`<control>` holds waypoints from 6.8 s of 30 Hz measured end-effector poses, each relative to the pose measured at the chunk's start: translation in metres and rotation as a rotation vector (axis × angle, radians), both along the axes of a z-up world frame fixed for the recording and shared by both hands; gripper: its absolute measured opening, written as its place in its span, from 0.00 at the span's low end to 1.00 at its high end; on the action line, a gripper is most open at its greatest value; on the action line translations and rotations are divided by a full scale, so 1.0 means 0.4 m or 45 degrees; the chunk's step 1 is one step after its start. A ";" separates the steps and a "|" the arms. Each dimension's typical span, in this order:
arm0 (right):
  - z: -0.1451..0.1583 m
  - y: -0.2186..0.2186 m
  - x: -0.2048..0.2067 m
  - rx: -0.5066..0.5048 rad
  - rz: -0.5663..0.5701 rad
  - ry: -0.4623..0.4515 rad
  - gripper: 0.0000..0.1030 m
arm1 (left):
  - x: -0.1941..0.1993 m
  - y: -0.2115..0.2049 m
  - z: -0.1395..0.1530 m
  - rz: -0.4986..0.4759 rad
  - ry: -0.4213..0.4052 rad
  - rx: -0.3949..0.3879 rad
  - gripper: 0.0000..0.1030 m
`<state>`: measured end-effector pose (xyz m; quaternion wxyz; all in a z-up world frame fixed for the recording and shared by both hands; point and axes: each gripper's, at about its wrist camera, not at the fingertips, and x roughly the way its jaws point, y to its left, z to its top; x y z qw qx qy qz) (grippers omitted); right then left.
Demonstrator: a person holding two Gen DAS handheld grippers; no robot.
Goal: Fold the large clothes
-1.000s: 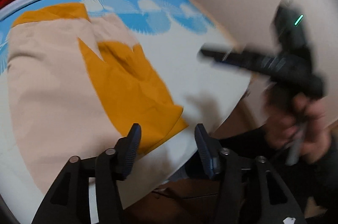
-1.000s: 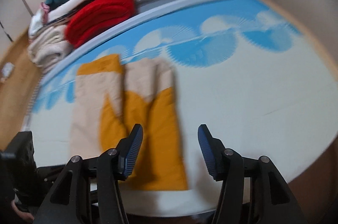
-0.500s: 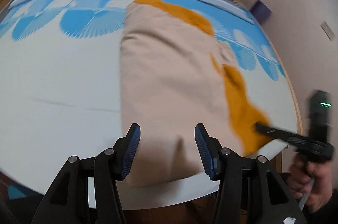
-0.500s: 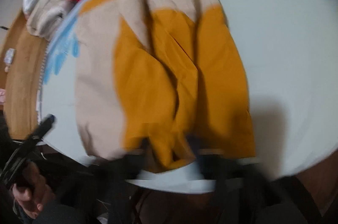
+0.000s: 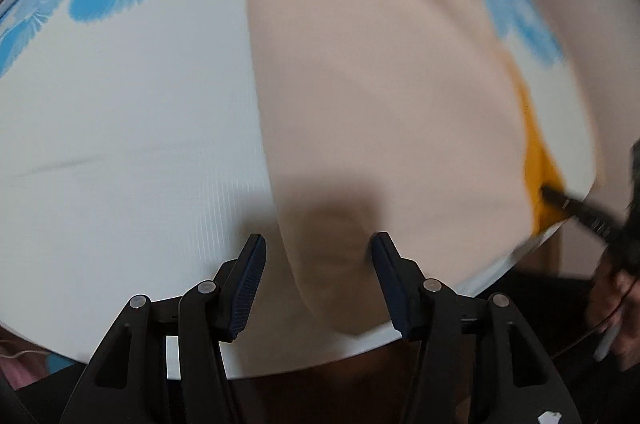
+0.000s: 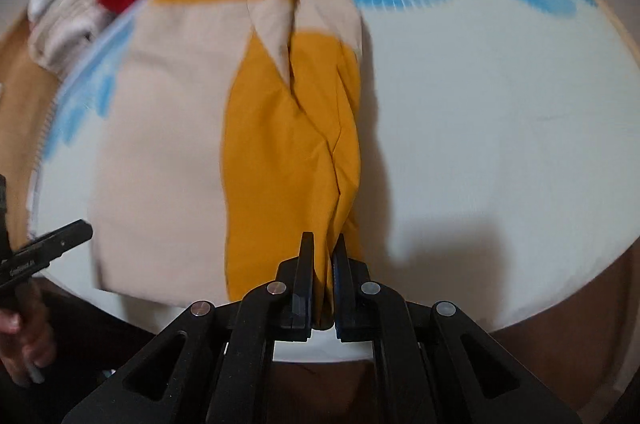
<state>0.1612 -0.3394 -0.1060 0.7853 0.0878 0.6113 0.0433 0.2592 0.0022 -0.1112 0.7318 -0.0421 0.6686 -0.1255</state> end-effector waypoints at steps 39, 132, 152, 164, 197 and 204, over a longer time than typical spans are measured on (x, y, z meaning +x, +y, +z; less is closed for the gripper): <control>0.065 0.060 0.469 0.106 -0.017 -0.293 0.51 | 0.007 -0.028 0.037 -0.041 -0.106 0.077 0.43; -0.065 0.159 0.598 0.269 0.099 -0.130 0.39 | 0.568 0.233 0.010 -0.294 -0.170 -0.335 0.48; 0.294 0.198 0.147 -0.235 0.023 -0.573 0.73 | 0.078 0.149 0.298 0.120 -0.762 0.177 0.96; 0.270 0.357 -0.208 -0.222 -0.022 -0.613 0.95 | -0.257 0.101 0.243 0.289 -0.768 0.167 0.98; 0.239 0.456 -0.164 -0.246 0.089 -0.640 0.95 | -0.201 0.099 0.217 0.315 -0.718 0.089 0.99; 0.238 0.461 -0.164 -0.252 0.088 -0.642 0.95 | -0.202 0.100 0.219 0.313 -0.724 0.092 0.99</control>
